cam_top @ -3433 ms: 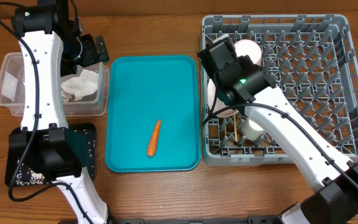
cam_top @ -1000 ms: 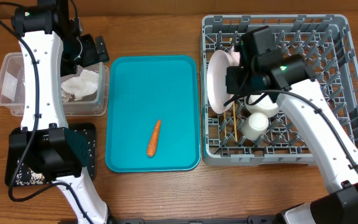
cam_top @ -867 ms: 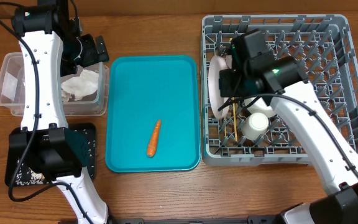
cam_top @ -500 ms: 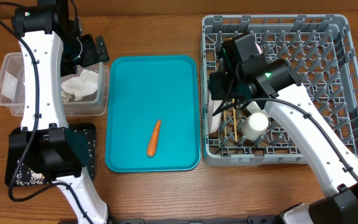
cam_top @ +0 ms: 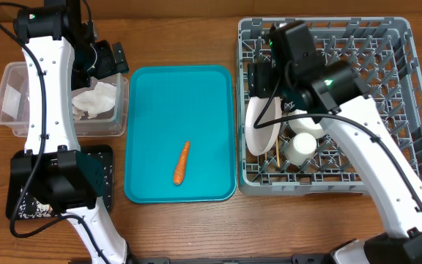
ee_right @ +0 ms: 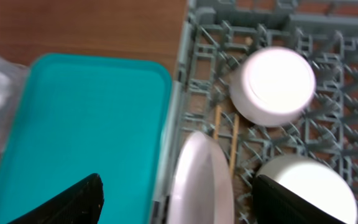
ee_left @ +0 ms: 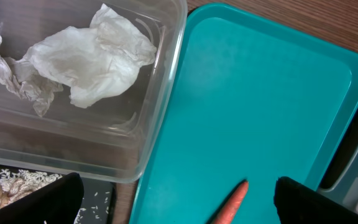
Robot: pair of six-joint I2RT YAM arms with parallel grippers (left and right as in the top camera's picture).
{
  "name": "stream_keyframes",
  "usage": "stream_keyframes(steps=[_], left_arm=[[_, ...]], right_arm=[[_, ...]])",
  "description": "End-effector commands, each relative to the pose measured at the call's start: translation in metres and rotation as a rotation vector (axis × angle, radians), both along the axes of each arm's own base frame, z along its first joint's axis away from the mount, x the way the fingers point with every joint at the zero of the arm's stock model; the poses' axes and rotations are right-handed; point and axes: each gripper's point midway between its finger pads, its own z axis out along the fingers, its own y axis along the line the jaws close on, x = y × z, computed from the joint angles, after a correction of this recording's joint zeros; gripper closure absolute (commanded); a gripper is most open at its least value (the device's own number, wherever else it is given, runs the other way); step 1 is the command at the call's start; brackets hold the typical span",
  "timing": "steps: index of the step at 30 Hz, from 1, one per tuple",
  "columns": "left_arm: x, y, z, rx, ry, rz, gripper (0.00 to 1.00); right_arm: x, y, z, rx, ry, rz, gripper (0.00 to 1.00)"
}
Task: Sort waste into correct bins and load items into the dishwasher
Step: 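Stand the plate upright in the rack and open the right gripper, then move the left gripper over the carrot on the teal tray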
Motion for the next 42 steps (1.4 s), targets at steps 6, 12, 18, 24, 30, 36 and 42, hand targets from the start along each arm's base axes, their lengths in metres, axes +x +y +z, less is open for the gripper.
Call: stream_keyframes(steps=[6, 12, 18, 24, 30, 36, 42], left_arm=[[0.003, -0.001, 0.000, -0.005, -0.005, -0.014, 0.00], [0.003, -0.001, 0.000, -0.005, -0.005, -0.014, 0.00], [0.003, -0.001, 0.000, -0.005, -0.004, -0.014, 0.00], [0.005, -0.002, 0.000, -0.011, -0.011, -0.007, 0.00], [0.021, -0.001, 0.005, -0.010, -0.077, 0.007, 0.00], [0.004, -0.035, 0.004, -0.194, -0.007, -0.026, 0.00], [-0.026, -0.058, -0.014, -0.171, 0.144, -0.118, 0.00]], right_arm=[[-0.040, 0.068, 0.016, 0.189, 0.074, 0.188, 0.21], [-0.054, 0.089, 0.004, 0.169, 0.102, 0.244, 0.13], [-0.046, 0.064, -0.006, 0.057, 0.089, 0.154, 0.00], [-0.044, 0.061, -0.006, 0.041, 0.082, 0.141, 0.00], [-0.044, 0.061, -0.006, 0.042, 0.082, 0.141, 0.00], [-0.043, 0.061, -0.005, 0.044, 0.078, 0.141, 0.00], [-0.033, 0.040, -0.007, 0.023, 0.078, 0.083, 0.00]])
